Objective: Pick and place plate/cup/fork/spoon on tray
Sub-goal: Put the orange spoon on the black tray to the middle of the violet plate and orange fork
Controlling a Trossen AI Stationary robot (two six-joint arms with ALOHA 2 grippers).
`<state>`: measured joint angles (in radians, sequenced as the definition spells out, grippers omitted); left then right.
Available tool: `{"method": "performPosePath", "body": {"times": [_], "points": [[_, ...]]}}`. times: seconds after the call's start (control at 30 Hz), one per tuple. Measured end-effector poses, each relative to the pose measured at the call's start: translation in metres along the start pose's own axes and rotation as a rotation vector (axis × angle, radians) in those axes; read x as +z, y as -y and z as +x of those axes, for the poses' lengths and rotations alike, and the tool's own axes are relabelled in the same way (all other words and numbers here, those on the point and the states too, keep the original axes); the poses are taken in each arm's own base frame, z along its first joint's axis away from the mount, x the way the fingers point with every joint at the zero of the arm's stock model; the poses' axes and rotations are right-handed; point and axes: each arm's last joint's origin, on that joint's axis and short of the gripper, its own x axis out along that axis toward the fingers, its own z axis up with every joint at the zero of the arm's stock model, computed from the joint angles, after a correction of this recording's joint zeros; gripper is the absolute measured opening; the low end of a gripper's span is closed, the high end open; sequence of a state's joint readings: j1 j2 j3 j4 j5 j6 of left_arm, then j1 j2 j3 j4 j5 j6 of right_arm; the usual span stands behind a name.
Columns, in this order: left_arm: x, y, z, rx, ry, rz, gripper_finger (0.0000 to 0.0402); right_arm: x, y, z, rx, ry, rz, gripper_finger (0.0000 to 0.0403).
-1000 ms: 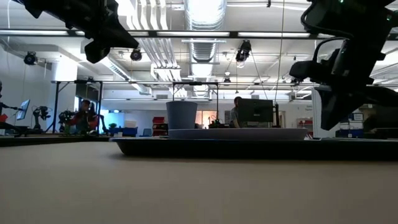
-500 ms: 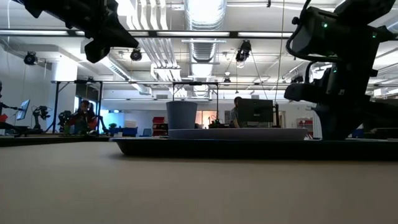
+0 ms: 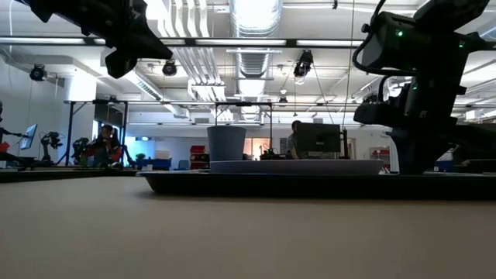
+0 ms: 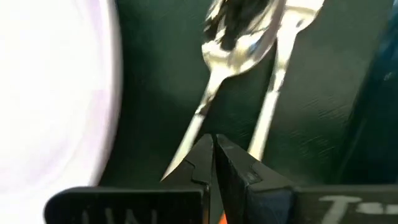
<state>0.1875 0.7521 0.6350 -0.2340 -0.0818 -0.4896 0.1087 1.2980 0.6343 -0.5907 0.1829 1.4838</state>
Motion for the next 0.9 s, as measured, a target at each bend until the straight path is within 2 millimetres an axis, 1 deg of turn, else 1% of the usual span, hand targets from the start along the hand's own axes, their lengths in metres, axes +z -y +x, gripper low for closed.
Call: {"method": "performPosePath", "body": {"times": [0.2,0.43,0.73,0.9], "points": [[0.000,0.000,0.000,-0.001,0.002,0.000,0.0000,0.012,0.002,0.002,-0.015,0.011,-0.006,0.0008],[0.000,0.000,0.000,-0.001,0.002,0.000,0.0000,0.022,0.004,0.004,-0.026,0.040,-0.002,0.0008],[0.000,0.000,0.000,-0.001,0.001,0.000,0.0000,0.025,0.004,0.004,-0.027,0.057,-0.001,0.0008],[0.000,0.000,0.000,-0.001,0.001,-0.001,0.0000,0.023,0.005,0.004,-0.031,0.022,-0.009,0.0008]]}}
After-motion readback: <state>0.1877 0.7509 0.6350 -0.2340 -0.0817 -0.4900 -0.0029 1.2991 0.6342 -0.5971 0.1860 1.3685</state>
